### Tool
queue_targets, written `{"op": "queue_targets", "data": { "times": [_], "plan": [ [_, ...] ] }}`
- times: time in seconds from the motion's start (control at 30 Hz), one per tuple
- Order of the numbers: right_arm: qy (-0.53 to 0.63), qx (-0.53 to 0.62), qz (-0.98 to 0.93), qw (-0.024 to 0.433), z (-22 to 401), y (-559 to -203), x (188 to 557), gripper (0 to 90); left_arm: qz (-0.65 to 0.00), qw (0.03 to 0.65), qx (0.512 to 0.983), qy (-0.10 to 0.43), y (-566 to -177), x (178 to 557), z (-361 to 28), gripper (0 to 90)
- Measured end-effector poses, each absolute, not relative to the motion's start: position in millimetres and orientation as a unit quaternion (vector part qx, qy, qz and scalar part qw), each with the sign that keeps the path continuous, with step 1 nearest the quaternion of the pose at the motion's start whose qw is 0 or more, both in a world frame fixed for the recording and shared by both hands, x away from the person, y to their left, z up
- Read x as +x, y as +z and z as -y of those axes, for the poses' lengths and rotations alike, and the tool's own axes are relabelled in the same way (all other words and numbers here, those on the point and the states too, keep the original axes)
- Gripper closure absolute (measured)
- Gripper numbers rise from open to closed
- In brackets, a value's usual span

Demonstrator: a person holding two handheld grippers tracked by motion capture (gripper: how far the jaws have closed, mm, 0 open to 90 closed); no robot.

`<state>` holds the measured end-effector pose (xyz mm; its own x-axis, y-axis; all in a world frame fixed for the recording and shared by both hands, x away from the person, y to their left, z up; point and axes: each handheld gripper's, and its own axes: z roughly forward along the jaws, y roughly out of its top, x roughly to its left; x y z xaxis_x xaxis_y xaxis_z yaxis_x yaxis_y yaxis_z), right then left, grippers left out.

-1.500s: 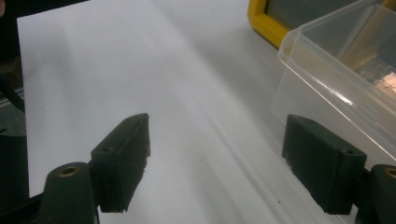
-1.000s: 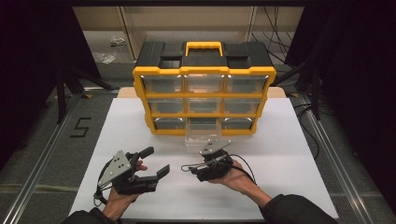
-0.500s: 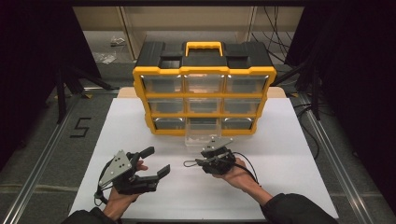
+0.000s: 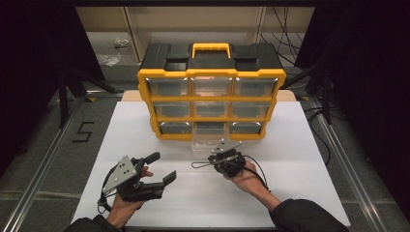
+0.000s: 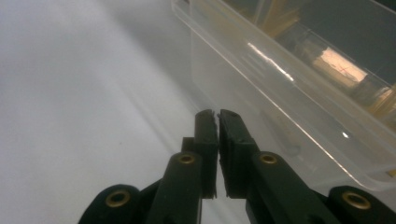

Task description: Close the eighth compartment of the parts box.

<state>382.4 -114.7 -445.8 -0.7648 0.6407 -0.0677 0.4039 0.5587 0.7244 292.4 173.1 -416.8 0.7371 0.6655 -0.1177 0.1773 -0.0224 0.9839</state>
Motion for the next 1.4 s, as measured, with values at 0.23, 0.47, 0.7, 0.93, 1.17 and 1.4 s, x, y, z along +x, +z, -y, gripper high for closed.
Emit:
{"op": "queue_targets", "data": {
  "times": [0.23,0.47,0.7,0.93,1.17,1.4],
  "plan": [
    [0.358,0.305,-0.864,0.178,114.3,-447.0,384.6,90.0,-0.306,0.628,0.688,0.194,-416.9,292.3,-173.1,17.2],
    [0.353,0.308,-0.863,0.192,115.2,-448.5,388.1,90.0,-0.306,0.628,0.688,0.195,-416.9,292.3,-173.1,17.3],
    [0.352,0.306,-0.862,0.2,114.7,-449.0,390.6,90.0,-0.308,0.627,0.688,0.194,-417.1,292.2,-173.6,17.3],
    [0.35,0.303,-0.862,0.208,112.4,-449.7,390.6,90.0,-0.31,0.628,0.687,0.194,-417.1,292.3,-173.9,17.3],
    [0.35,0.306,-0.859,0.214,112.3,-450.4,393.5,90.0,-0.309,0.627,0.688,0.195,-417.4,292.0,-173.8,17.3],
    [0.348,0.303,-0.858,0.224,108.9,-451.8,395.6,90.0,-0.309,0.628,0.687,0.195,-417.0,292.2,-174.0,17.3]
  ]
}}
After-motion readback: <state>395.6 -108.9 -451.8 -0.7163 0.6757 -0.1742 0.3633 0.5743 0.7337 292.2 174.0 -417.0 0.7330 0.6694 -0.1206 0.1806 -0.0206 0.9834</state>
